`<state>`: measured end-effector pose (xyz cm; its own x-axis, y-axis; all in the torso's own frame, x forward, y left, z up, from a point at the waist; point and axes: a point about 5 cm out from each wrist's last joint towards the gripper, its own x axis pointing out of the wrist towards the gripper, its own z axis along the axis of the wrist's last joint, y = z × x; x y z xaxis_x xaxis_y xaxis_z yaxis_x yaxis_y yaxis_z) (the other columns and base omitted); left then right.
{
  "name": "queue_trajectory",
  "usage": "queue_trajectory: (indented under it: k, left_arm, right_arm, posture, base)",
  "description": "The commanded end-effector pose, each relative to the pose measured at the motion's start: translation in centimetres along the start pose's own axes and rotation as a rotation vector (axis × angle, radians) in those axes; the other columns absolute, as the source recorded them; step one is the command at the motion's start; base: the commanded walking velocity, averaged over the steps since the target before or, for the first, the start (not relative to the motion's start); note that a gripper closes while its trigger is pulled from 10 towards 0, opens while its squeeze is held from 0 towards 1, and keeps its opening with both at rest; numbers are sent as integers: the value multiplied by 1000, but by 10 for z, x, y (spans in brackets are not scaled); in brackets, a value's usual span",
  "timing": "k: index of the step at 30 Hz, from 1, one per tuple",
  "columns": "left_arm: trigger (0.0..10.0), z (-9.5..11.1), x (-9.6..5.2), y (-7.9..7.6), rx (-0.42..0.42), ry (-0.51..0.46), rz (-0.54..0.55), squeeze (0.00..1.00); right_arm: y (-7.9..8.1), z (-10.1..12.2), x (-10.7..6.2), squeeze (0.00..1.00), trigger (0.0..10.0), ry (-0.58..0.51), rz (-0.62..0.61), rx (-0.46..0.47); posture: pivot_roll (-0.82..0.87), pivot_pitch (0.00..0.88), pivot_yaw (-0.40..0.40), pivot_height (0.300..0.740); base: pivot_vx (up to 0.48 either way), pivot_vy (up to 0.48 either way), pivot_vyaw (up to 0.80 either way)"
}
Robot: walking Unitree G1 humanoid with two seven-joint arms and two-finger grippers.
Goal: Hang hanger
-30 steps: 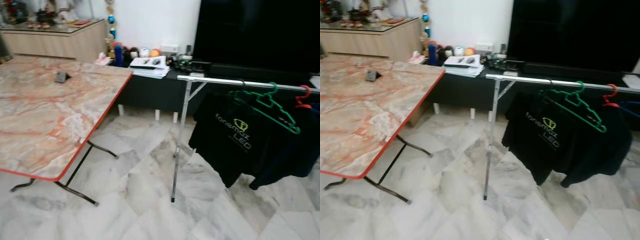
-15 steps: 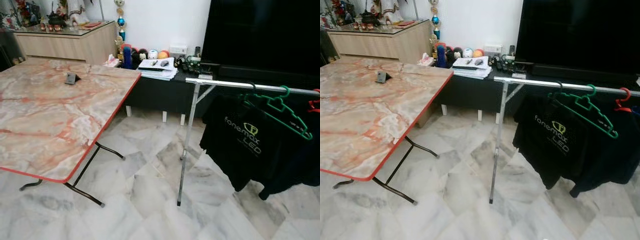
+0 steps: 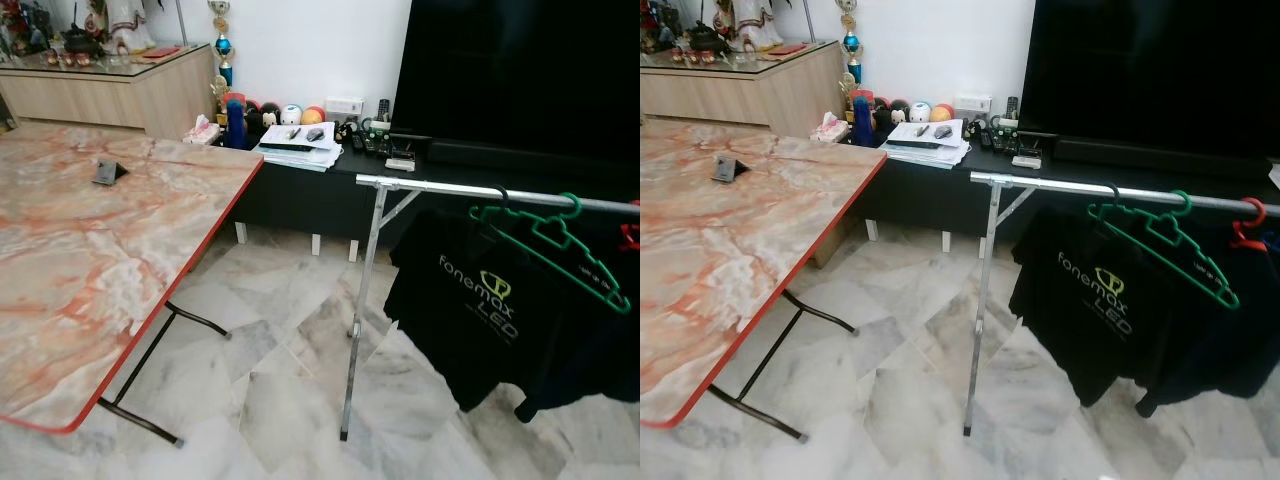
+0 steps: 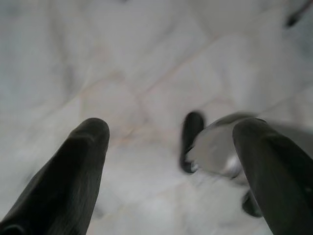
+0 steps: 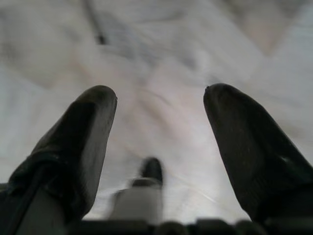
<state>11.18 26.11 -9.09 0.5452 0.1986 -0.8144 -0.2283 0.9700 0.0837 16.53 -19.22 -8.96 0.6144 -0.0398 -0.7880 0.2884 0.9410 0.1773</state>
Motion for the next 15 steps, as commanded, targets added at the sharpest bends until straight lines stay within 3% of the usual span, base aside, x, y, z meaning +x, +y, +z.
queue_trajectory:
  k: [1,9,15]
  left_arm:
    - [10000,1,1,-7,-18,-6,-24,0]
    - [10000,1,1,-4,-16,-7,-21,0]
    - [10000,5,4,-20,-12,-5,-34,0]
  right_arm:
    - [-12,-3,-3,0,10000,13,-33,-1]
    - [-11,-4,-3,0,10000,14,-28,-8]
    - [-11,-4,-3,0,10000,14,-26,-5]
  posture:
    - [55,22,-39,740]
    - [60,21,-35,740]
    - [61,26,-35,740]
  base:
    - [322,0,0]
    - [320,0,0]
    - [318,0,0]
